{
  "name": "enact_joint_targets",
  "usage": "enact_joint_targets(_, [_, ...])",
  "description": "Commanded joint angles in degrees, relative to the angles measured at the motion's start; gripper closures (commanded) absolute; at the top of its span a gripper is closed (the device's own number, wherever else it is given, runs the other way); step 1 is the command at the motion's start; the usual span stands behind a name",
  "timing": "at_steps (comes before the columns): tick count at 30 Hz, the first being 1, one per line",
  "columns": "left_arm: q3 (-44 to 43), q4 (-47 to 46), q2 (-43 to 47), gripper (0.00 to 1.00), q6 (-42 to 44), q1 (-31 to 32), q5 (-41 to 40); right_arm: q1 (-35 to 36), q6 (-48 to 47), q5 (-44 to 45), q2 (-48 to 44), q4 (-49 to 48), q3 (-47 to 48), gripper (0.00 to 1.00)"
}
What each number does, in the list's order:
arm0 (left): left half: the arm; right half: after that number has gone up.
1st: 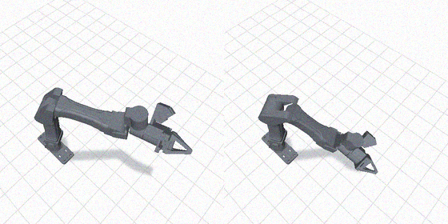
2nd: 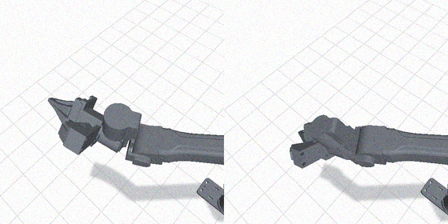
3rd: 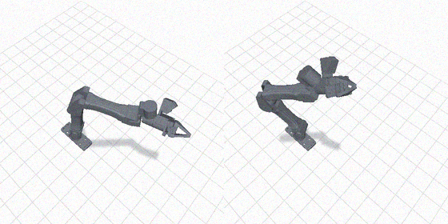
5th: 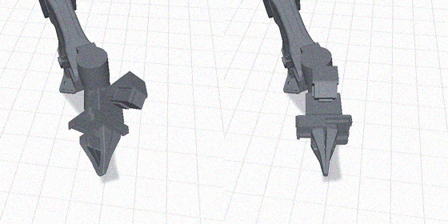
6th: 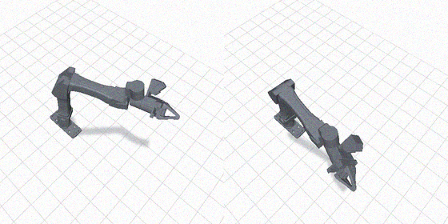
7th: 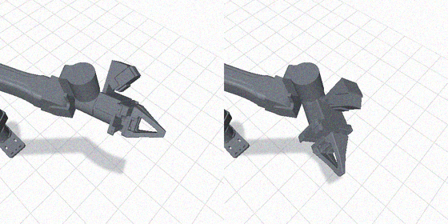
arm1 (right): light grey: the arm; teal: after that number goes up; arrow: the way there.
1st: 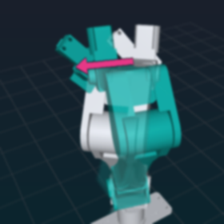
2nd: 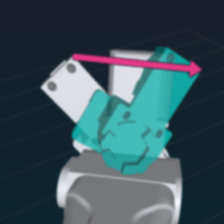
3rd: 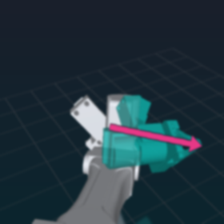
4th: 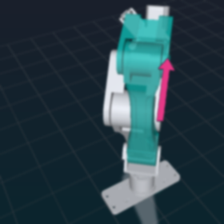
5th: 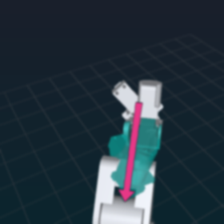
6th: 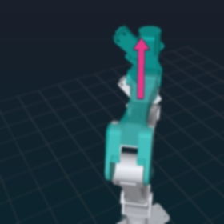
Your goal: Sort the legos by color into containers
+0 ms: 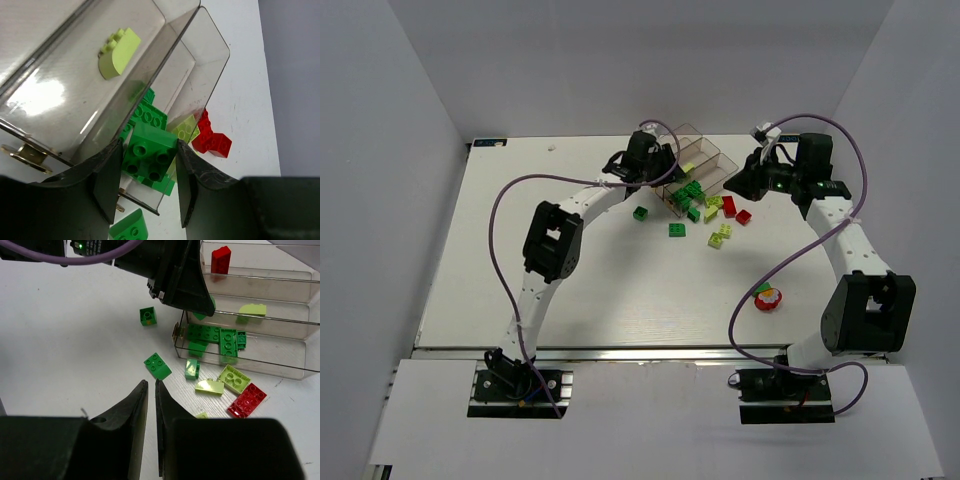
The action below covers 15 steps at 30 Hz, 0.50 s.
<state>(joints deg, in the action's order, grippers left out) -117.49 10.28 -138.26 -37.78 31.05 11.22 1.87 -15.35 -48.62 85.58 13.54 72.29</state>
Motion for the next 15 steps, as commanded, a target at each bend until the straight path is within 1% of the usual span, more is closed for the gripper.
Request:
enact_joint_targets(1, [-2.2, -0.3, 1.0, 0.85, -0.2, 1.3, 0.6, -0.5, 0.6, -1.7, -0.9, -0.9, -0.4, 0.83])
enact_joint_targets(5, [-1.9, -0.3, 1.1, 0.82, 0.1, 1.9, -0.1, -0.6, 0.7, -1.8, -0.8, -0.9, -0.6, 0.83])
enact_joint_targets(9, [-1.9, 0.5, 1.1, 0.67, 0.6, 2.2, -1.4, -0.6, 0.6, -1.8, -0.4, -0.9, -0.7, 0.83])
enact_joint_targets(10, [-2.0, 0.9, 1.0, 0.56, 0.7, 2.3, -1.6, -0.7, 0.5, -1.8, -0.5, -0.9, -0.7, 0.82])
enact_joint_targets(11, [-2.0, 1.0, 0.9, 0.51, 0.7, 2.3, -1.7, -0.7, 0.4, -1.8, -0.5, -0.8, -0.8, 0.82])
enact_joint_targets(15, [-2.0, 1.4, 1.0, 0.43, 1.0, 2.4, -2.3, -0.7, -0.2, -1.6, -0.4, -0.3, -1.0, 0.82])
